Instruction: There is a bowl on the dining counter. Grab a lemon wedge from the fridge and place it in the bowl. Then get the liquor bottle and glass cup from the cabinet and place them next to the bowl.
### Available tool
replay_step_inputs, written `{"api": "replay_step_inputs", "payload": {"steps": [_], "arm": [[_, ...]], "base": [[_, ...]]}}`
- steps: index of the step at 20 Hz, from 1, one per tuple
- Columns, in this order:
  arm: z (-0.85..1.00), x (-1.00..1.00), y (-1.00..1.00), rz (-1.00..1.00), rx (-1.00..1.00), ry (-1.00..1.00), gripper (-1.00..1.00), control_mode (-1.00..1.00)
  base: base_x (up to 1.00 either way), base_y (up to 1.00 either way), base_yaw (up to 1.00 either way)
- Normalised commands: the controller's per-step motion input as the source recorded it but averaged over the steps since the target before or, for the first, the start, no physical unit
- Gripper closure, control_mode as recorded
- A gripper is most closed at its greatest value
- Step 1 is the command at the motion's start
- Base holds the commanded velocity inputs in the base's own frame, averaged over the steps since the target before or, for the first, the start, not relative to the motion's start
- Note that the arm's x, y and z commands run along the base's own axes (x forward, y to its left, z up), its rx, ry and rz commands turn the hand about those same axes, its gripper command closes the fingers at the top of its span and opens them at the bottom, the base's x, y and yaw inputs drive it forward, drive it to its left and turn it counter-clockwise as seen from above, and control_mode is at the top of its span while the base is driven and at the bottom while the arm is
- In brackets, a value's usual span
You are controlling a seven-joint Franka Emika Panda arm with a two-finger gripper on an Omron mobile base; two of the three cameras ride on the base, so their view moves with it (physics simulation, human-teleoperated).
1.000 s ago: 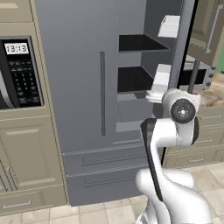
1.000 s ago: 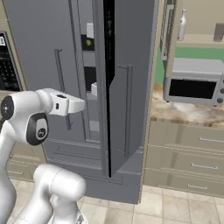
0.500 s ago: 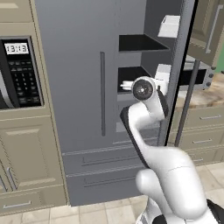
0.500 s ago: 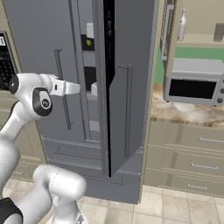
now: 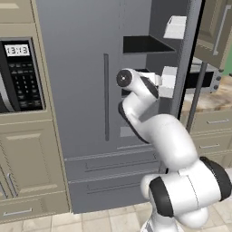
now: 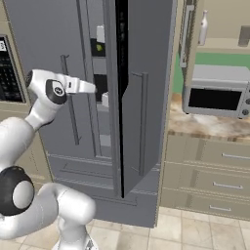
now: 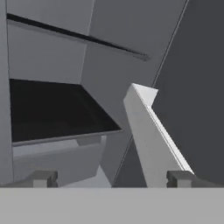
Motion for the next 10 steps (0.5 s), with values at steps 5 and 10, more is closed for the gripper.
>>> {"api": "replay_step_inputs", "payload": {"steps": [5,10], "arm": [[-0.21,0.51,-0.19,-0.13,-0.10,0.25,-1.00,-1.00],[-0.25,0.25,-0.24,-0.11,-0.04,0.20,-1.00,-1.00]], "base": [[0.00,0.00,0.00],[0.00,0.00,0.00]]}}
